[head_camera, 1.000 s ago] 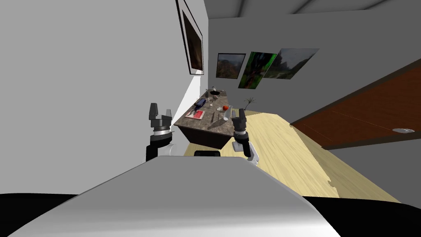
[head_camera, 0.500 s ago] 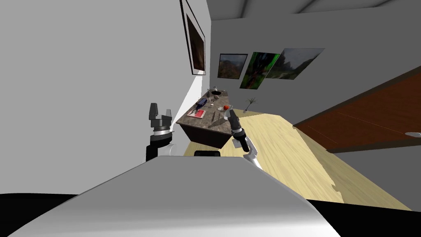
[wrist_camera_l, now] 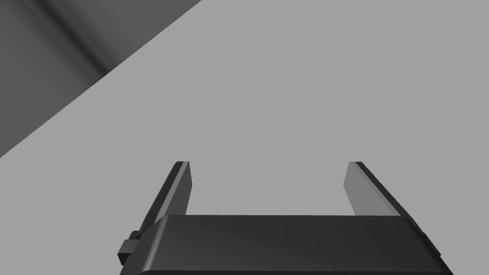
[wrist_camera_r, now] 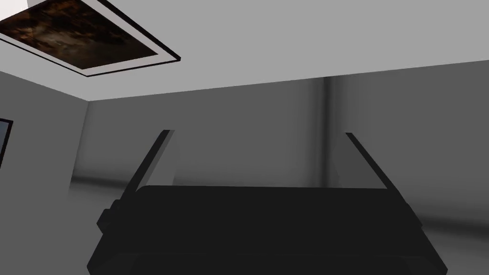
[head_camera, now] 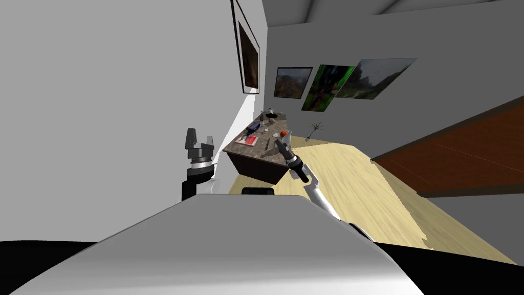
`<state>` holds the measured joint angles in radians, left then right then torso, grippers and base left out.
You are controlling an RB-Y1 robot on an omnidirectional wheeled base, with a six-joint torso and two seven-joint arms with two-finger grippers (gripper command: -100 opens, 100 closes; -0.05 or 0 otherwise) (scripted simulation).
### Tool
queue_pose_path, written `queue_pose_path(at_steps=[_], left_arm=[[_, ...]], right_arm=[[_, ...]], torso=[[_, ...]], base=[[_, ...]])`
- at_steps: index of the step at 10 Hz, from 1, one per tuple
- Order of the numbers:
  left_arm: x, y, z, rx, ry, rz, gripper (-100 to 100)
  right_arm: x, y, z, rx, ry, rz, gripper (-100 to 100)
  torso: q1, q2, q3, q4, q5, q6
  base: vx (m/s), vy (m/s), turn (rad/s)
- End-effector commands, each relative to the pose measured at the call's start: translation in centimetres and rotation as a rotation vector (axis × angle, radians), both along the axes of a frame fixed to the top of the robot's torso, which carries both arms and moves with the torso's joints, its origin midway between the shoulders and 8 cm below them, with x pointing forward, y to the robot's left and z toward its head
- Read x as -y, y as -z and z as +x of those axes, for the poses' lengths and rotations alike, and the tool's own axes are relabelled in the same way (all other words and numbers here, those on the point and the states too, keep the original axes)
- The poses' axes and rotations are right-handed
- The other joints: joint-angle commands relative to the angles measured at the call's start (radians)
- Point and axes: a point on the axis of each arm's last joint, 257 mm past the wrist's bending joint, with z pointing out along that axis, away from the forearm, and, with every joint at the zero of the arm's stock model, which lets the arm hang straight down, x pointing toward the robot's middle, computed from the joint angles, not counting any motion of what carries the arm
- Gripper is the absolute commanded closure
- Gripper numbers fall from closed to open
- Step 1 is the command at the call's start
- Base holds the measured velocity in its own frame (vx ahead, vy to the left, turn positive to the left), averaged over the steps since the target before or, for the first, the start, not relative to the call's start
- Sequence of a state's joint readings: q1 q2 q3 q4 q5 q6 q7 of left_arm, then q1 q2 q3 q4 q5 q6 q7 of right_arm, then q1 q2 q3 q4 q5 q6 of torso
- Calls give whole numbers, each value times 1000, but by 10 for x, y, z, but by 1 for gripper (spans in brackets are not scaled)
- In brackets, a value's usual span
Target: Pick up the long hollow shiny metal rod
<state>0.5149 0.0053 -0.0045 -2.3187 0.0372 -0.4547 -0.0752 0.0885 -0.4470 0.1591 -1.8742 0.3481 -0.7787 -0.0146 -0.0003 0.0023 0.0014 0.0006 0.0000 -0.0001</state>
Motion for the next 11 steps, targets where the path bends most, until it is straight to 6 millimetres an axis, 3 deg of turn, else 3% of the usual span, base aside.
queue_pose_path(at_steps=[1,6,11], left_arm=[[0,0,0,0,0,0,0],[0,0,0,0,0,0,0],[0,0,0,0,0,0,0]], right_arm=[[-7,10,1,20,-6,-71,-100],[-29,54,18,117,-41,-396,-100],[-28,100,31,201,-53,-684,-100]], torso=[[0,0,0,0,0,0],[0,-1,0,0,0,1],[1,-1,-1,0,0,0]], base=[[-41,-3,62],[-37,2,102],[-26,11,104]])
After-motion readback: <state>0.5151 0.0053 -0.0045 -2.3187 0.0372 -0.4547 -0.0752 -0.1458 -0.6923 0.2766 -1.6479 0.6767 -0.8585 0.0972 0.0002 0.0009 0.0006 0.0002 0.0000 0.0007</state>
